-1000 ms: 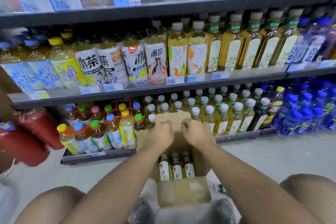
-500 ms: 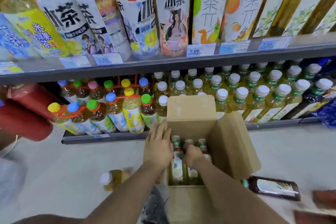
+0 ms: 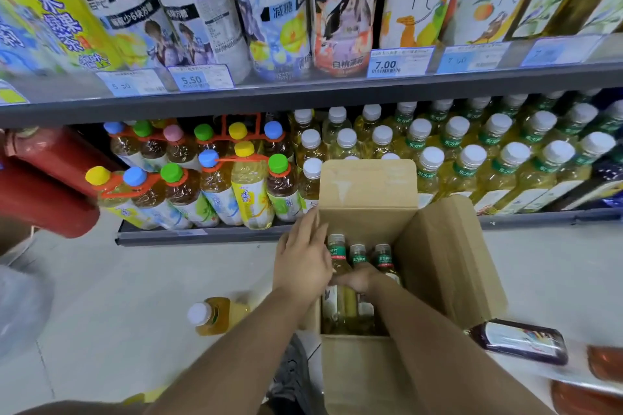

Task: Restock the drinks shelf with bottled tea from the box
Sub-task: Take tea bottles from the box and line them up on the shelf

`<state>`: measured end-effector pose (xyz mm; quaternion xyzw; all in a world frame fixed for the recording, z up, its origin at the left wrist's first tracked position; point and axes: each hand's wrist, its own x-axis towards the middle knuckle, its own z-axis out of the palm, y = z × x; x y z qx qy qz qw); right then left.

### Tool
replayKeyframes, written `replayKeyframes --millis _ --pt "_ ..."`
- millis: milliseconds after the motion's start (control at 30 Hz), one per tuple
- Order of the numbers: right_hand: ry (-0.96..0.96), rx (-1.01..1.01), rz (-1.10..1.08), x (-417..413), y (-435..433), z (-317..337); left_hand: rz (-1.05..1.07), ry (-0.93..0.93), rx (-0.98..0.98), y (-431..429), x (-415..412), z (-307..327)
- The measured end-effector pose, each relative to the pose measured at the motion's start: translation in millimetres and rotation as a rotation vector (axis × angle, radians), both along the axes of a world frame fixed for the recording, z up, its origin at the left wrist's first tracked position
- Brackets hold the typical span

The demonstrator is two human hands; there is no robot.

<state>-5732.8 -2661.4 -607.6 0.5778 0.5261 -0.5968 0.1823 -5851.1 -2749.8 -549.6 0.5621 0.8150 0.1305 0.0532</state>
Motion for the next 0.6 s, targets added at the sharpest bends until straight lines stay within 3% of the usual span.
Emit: replayKeyframes --millis 167,233,300,600 --pt "0.03 0.141 -0.098 20 0 12 0.002 -0.066 -0.127 -1 8 8" --pt "0.05 0.105 -0.119 26 -4 22 0.0 -0.11 -0.139 -5 10 12" --pt "0.05 0.042 -0.064 22 -14 32 -0.016 -0.119 -0.149 -10 11 14" --pt "-0.124 0.287 0.182 -14 -34 23 0.003 -0.015 -0.136 -11 16 5"
